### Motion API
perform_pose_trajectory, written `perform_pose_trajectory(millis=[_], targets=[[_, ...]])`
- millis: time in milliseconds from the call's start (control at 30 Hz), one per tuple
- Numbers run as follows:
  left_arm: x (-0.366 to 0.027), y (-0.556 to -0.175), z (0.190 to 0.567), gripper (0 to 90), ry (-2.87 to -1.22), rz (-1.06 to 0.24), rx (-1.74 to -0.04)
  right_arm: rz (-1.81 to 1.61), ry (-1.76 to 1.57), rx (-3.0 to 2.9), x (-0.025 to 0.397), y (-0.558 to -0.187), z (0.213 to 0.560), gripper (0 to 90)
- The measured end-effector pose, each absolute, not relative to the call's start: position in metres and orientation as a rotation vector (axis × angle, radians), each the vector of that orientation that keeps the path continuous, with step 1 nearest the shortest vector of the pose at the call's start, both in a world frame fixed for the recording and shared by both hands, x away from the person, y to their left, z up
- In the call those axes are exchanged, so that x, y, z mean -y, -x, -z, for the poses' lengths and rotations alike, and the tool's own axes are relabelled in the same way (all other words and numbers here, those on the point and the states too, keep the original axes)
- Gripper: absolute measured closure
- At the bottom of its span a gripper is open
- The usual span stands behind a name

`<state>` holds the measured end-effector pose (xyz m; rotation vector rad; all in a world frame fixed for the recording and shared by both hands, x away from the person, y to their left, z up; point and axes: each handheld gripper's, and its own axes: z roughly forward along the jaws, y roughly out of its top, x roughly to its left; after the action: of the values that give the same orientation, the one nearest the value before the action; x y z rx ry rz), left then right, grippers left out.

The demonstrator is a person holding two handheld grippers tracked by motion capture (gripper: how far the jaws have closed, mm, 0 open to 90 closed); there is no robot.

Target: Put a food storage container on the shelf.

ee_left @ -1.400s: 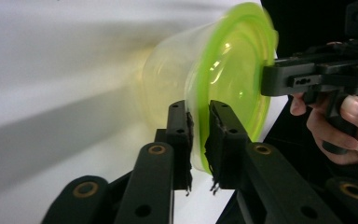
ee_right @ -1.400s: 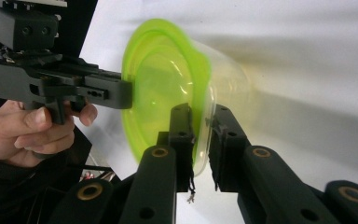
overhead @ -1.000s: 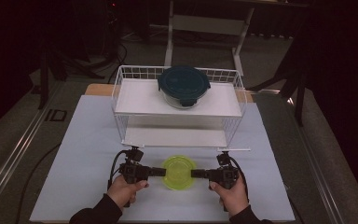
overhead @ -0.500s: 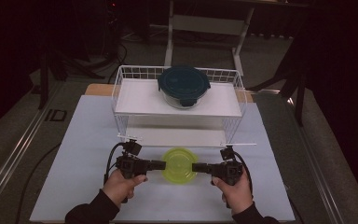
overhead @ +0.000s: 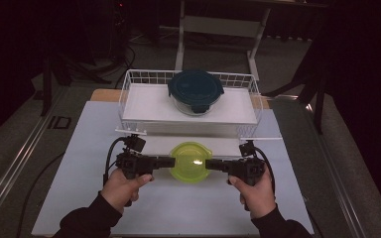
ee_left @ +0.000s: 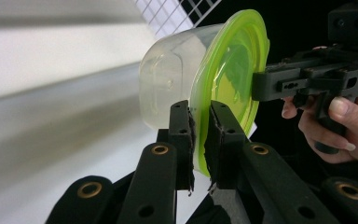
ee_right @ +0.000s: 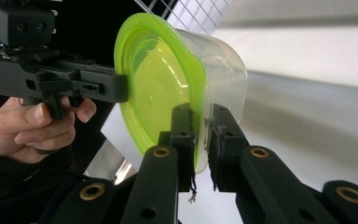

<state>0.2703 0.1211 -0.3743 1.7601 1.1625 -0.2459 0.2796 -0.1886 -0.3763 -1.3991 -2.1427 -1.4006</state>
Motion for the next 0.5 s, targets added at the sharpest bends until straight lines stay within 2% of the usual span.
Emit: perform_pose_trajectory(millis=[500], targets=[[-0.126, -0.278, 0.315, 80.9, -1.733, 0.16, -1.115, 1.495, 1.346, 2.17, 0.185, -0.292, 0.32, 81.3]])
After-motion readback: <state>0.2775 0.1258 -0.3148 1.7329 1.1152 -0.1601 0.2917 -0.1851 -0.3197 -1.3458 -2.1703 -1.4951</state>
